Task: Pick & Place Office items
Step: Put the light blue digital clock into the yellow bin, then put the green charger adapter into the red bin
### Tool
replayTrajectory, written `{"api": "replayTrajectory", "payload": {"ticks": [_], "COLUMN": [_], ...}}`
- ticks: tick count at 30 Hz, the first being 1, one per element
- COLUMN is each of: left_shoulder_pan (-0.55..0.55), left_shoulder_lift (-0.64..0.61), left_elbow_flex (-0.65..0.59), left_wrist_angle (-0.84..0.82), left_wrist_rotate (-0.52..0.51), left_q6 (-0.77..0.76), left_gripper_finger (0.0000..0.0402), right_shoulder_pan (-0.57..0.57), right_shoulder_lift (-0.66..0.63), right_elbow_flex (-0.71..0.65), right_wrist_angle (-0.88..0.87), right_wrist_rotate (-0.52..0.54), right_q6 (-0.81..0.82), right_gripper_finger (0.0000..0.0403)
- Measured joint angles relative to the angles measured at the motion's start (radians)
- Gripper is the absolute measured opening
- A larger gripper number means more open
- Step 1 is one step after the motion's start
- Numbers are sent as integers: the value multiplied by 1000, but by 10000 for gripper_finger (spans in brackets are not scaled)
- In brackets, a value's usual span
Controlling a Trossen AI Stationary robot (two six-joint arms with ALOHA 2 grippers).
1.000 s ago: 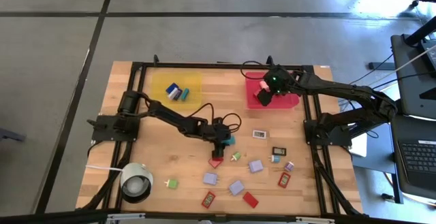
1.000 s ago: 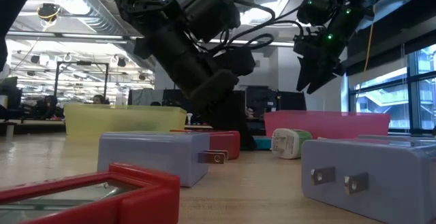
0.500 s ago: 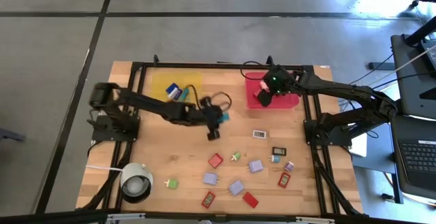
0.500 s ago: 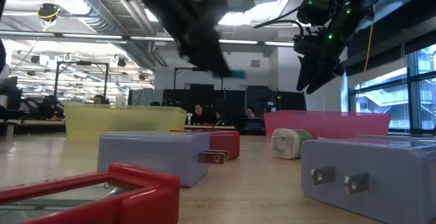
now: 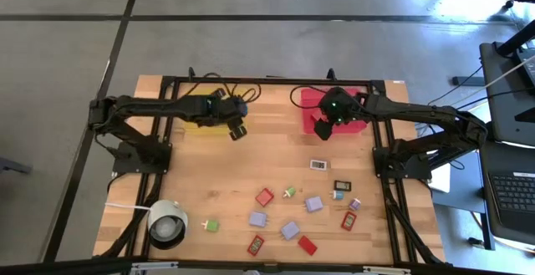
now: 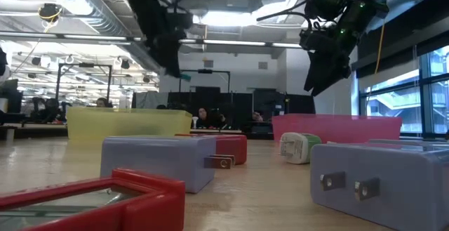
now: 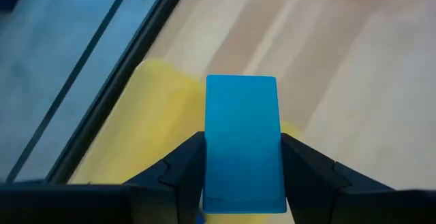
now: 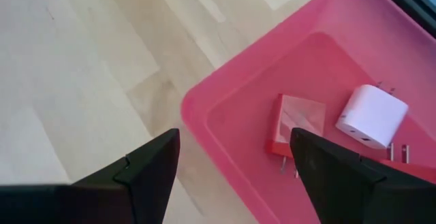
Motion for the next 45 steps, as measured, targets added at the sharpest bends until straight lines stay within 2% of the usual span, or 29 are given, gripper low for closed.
{"api": "replayTrajectory", "payload": {"ticks": [9, 17, 32, 38, 45], "left_shoulder_pan": [184, 250, 254, 254, 254], "left_shoulder_lift": [4, 4, 4, 4, 4], "left_elbow_flex": [-173, -296, -326, -324, -241], "left_wrist_angle": [105, 258, 261, 259, 244], "left_wrist_rotate": [106, 160, 151, 126, 126], "left_q6": [-12, -26, -41, -114, -82], "left_gripper_finger": [160, 161, 179, 194, 219], "right_shoulder_pan": [35, 60, 73, 73, 73], "right_shoulder_lift": [0, 0, 0, 0, 0], "right_elbow_flex": [0, 0, 0, 0, 0], "right_wrist_angle": [-4, -4, -4, -4, -4], "right_wrist_rotate": [2, 2, 2, 2, 2], "right_q6": [0, 0, 0, 0, 8], "right_gripper_finger": [284, 284, 284, 284, 284]}}
